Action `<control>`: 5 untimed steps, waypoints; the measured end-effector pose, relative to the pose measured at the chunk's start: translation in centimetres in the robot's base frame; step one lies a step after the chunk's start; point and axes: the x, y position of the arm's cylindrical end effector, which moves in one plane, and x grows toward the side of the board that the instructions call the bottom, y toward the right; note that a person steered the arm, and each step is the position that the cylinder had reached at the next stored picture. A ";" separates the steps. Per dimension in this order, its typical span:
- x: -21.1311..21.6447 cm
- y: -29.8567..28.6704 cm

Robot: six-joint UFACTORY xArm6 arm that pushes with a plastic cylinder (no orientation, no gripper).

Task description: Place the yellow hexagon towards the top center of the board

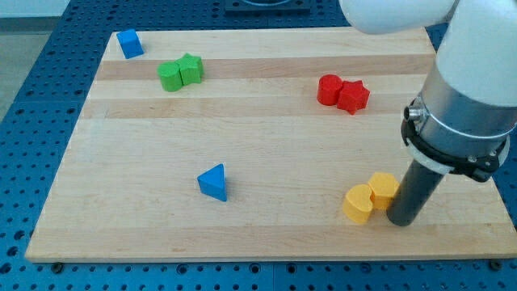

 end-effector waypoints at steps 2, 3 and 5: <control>-0.7 -0.9; -1.9 -1.0; -5.4 -5.6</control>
